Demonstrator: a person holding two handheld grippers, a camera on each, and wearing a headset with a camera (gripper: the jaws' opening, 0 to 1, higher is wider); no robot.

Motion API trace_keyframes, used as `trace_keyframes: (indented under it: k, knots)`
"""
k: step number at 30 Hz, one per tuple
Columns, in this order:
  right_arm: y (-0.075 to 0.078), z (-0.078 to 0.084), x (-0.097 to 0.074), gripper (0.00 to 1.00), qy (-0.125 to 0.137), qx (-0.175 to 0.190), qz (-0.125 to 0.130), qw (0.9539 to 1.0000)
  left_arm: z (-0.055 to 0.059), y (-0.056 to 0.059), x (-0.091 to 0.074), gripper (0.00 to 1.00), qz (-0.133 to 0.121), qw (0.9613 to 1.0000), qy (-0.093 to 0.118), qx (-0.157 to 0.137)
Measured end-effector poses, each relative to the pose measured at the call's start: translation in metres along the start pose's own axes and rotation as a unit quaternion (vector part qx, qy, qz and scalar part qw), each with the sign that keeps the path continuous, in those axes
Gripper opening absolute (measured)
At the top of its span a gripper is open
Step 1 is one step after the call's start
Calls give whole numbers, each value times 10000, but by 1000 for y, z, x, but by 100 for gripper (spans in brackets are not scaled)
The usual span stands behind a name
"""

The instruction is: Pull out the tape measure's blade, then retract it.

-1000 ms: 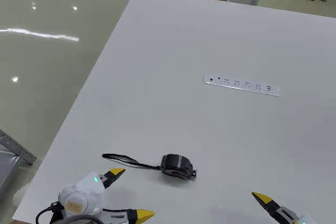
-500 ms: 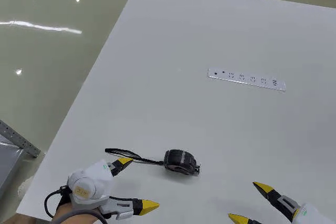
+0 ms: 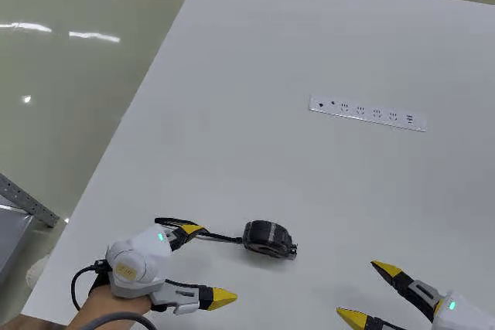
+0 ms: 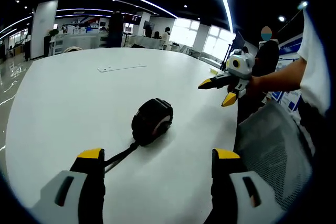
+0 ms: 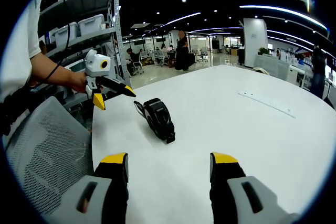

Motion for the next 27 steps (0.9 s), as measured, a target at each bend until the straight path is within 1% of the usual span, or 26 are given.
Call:
trace_keyframes:
  k: [5, 8, 12, 15, 18, 27]
  knots:
    - [2, -1, 8, 63, -29, -71, -100, 9999, -3, -5, 2, 82, 74, 9999, -34, 72]
    - [2, -4, 10, 63, 6, -59, -157, 9999, -5, -7, 4, 82, 134, 9998, -48, 110]
    - [4, -7, 13, 62, 27, -74, -191, 9998, -7, -9, 8, 82, 201, 9996, -64, 176]
    - [7, -6, 16, 62, 41, -64, -216, 9997, -8, -11, 11, 81, 242, 9994, -106, 235]
    - [8, -7, 18, 62, 26, -64, -245, 9997, -9, -13, 14, 81, 304, 9992, -92, 233]
    - [9, -9, 25, 61, 5, -105, -361, 9993, -11, -18, 20, 80, 351, 9986, -139, 365]
Point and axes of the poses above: the centre of the closed fingertips' face, and the gripper's own axes: x roughly forward along the fingers, y roughly to its right, z roughly out of its underside, the point moved 6 cm from there along -x, roughly backward along the fingers, and after that the axes turned 14 degrees about -y, right-handed, at the moved point
